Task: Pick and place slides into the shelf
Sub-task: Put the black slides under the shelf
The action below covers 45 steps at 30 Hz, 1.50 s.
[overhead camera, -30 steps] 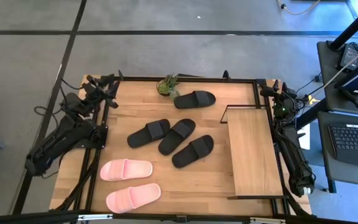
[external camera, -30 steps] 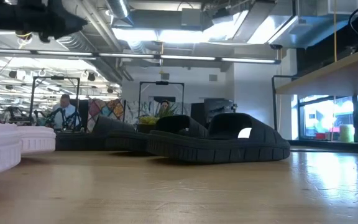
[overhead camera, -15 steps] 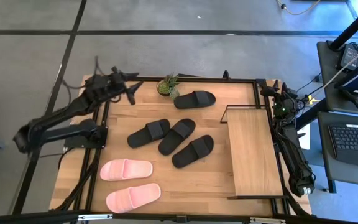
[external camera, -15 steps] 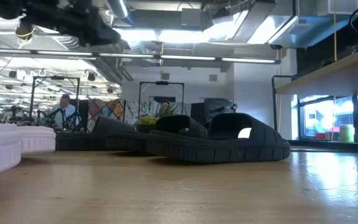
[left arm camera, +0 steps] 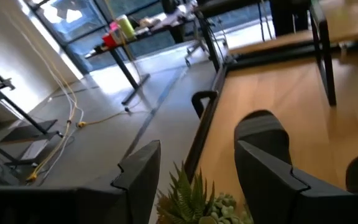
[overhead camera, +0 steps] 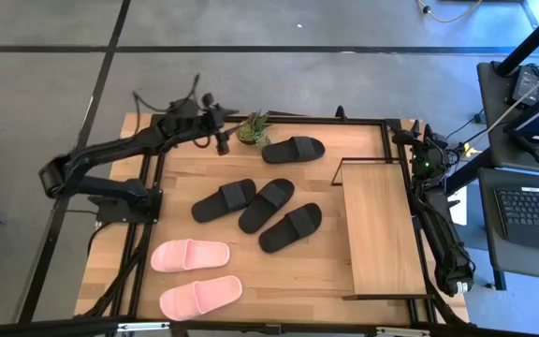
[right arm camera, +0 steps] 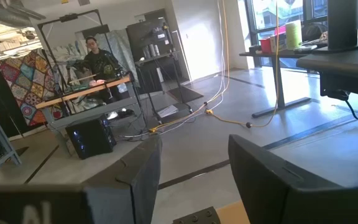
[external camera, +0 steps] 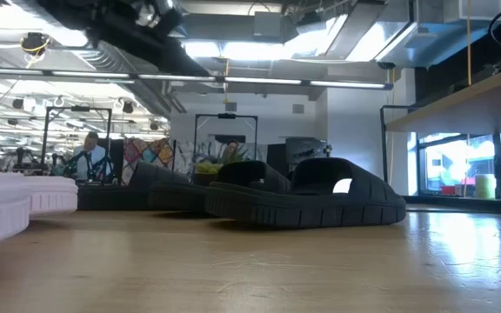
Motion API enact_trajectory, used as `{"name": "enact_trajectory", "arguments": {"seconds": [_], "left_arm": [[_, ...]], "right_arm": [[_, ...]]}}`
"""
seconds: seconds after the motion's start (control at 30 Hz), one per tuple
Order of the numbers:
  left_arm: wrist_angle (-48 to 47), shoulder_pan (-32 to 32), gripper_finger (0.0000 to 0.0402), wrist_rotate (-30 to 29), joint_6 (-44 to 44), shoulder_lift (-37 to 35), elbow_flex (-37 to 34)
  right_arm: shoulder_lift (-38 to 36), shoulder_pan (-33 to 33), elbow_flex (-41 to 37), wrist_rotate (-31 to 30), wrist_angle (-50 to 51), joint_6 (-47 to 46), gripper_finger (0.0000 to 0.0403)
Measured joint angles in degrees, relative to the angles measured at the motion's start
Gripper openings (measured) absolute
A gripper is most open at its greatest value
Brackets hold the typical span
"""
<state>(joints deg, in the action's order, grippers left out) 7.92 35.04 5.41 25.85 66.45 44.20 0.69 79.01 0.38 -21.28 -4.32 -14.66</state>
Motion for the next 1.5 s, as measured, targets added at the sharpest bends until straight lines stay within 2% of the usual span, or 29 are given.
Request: {"name": "enact_trajectory", "arguments": {"seconds": [0.17, 0.5, 0.57, 0.7, 0.87, 1.07, 1.33, 1.5], "left_arm": [[-1.1, -1.3, 0.0198, 0.4, 4.4, 6.8, 2.9], [-1.1, -5.5, 0.0198, -0.4, 17.3, 18.1, 3.6], [-1.1, -6.7, 0.0198, -1.7, 19.5, 20.7, 3.6], [-0.8, -9.2, 0.0198, -8.1, 21.6, 25.5, 3.6], [-0.5, -11.6, 0.0198, -9.4, 22.7, 29.5, 3.6], [-0.4, -14.0, 0.0198, -12.1, 19.6, 31.2, 3.6], [1.4, -15.5, 0.0199, -13.7, 19.9, 31.2, 3.6], [2.1, -15.1, 0.0199, -13.5, 23.8, 31.3, 3.6]], "right_arm": [[0.0, 0.0, 0.0, 0.0, 0.0, 0.1, 0.0188], [0.0, 0.0, 0.0, 0.0, 0.0, 0.1, 0.0188], [0.0, 0.0, 0.0, 0.0, 0.0, 0.1, 0.0188], [0.0, 0.0, 0.0, 0.0, 0.0, 0.1, 0.0188], [0.0, 0.0, 0.0, 0.0, 0.0, 0.1, 0.0188], [0.0, 0.0, 0.0, 0.0, 0.0, 0.0, 0.0188], [0.0, 0.0, 0.0, 0.0, 0.1, 0.1, 0.0188], [0.0, 0.0, 0.0, 0.0, 0.1, 0.0, 0.0188]]}}
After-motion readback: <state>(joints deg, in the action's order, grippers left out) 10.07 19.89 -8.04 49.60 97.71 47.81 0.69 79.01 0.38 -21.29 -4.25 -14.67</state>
